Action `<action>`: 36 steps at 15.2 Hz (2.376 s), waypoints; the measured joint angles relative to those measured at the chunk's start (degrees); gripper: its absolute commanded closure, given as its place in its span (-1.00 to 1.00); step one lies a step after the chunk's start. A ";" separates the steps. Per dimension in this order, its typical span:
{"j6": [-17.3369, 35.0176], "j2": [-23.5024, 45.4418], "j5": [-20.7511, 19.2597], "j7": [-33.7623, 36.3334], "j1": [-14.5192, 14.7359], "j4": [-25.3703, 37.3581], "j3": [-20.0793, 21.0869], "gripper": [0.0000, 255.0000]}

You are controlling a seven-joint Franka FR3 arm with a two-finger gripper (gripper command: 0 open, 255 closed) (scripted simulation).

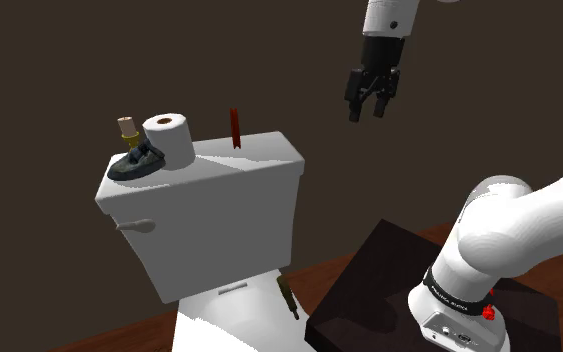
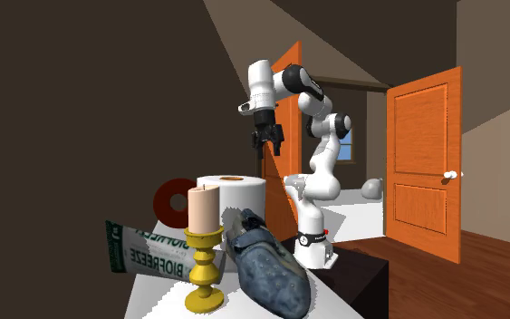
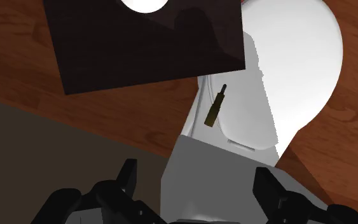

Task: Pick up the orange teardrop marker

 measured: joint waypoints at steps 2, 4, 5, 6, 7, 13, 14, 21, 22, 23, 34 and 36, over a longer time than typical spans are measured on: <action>0.39 0.94 0.24 0.63 0.01 0.58 0.38 -1.00; 2.21 4.09 1.08 2.89 0.05 2.02 1.80 -1.00; 2.80 6.02 1.17 3.69 -0.11 3.36 2.09 -1.00; 3.98 8.09 1.44 4.77 -0.17 4.27 2.67 -1.00; 4.80 10.17 1.62 5.89 -0.25 5.57 3.21 -1.00; 8.25 22.78 2.27 13.62 -0.48 15.08 6.75 -1.00; 8.37 25.33 2.16 14.94 -0.53 17.54 7.24 -1.00; 9.19 41.38 0.39 22.95 -0.62 32.78 9.14 -1.00; 9.05 43.51 0.07 24.31 -0.43 35.04 9.42 -1.00; 8.41 46.55 -0.39 25.50 -0.31 38.72 9.57 -1.00; 2.04 70.59 -3.71 34.03 1.74 68.69 9.24 -1.00; 4.01 69.73 -3.63 33.91 1.58 65.87 9.20 -1.00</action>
